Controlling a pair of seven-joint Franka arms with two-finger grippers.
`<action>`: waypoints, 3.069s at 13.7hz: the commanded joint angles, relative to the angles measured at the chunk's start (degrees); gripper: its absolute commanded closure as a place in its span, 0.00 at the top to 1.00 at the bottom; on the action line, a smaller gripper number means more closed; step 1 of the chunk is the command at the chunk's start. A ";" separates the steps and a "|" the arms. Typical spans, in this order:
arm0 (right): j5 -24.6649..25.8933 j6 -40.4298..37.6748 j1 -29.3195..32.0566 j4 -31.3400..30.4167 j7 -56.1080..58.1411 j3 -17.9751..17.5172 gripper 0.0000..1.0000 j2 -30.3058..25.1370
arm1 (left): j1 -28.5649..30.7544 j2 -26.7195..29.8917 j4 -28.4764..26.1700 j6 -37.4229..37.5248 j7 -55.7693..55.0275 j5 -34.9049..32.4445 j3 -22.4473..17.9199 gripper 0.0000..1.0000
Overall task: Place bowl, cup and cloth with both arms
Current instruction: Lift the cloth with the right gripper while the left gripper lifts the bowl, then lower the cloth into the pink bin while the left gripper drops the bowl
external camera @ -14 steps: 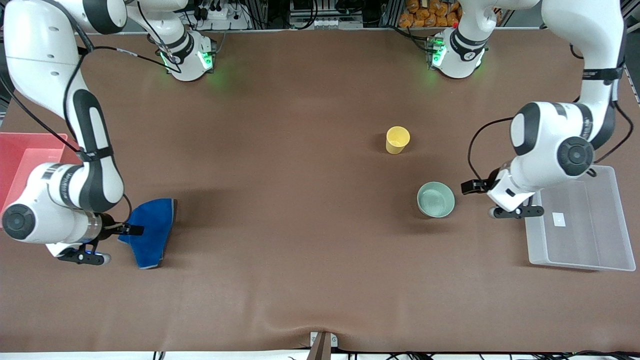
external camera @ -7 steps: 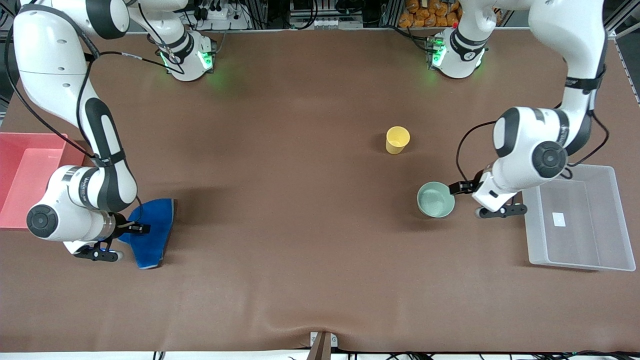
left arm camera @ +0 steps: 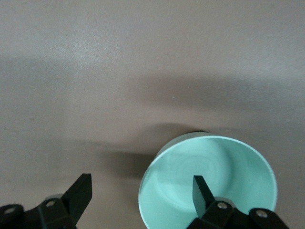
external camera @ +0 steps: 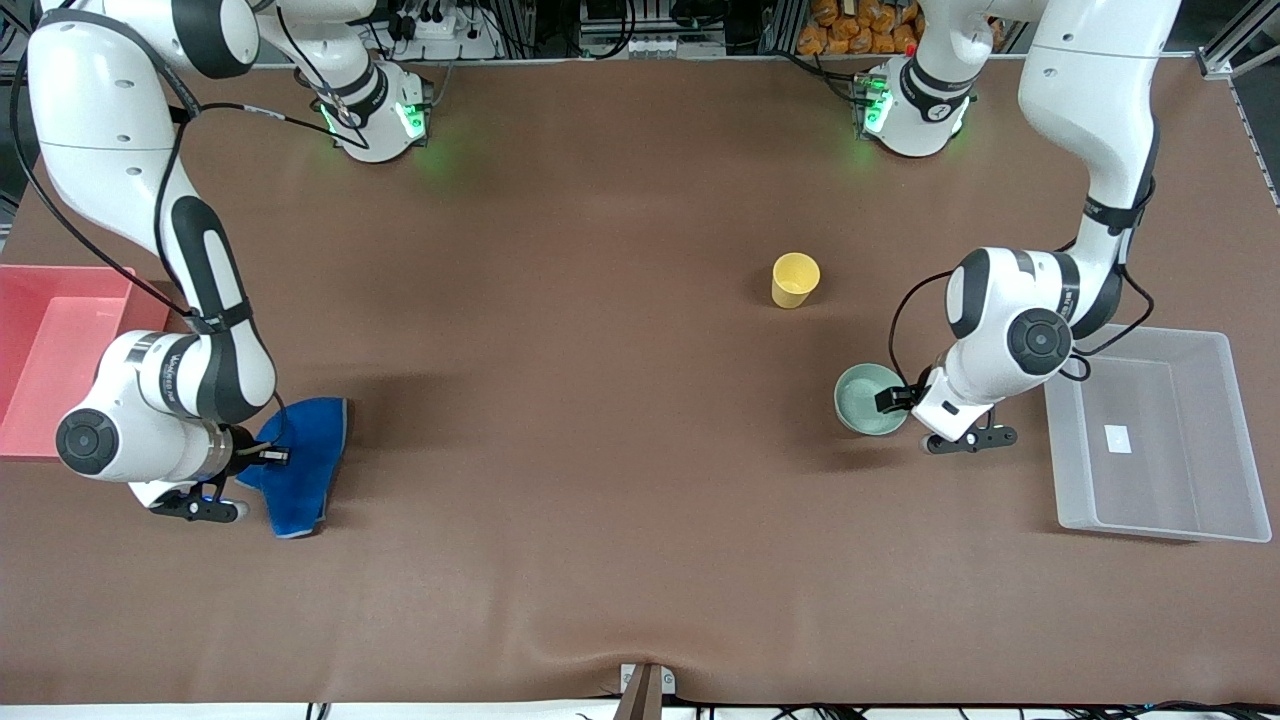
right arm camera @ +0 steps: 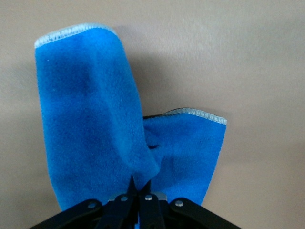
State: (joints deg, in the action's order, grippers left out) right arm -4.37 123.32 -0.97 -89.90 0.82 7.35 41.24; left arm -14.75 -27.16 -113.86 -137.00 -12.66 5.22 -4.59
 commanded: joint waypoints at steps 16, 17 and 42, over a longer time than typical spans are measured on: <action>13.41 -25.67 -3.87 0.25 4.62 0.91 0.00 -28.40 | 0.16 3.51 4.42 6.97 -6.06 -1.71 -1.47 0.00; 13.86 -26.29 -3.26 0.25 5.85 1.35 0.00 -29.02 | 0.69 3.96 6.96 11.45 -5.80 -1.79 -1.74 0.00; 13.25 -7.83 30.05 1.57 43.47 3.46 0.00 -10.75 | 33.82 -4.39 17.54 14.40 29.61 -0.65 -1.12 0.00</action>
State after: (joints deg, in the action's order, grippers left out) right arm 9.06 115.28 26.37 -88.86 42.48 11.81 28.89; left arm 18.63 -30.79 -97.38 -122.77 14.00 3.42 -5.67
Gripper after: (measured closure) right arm 0.982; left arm 0.969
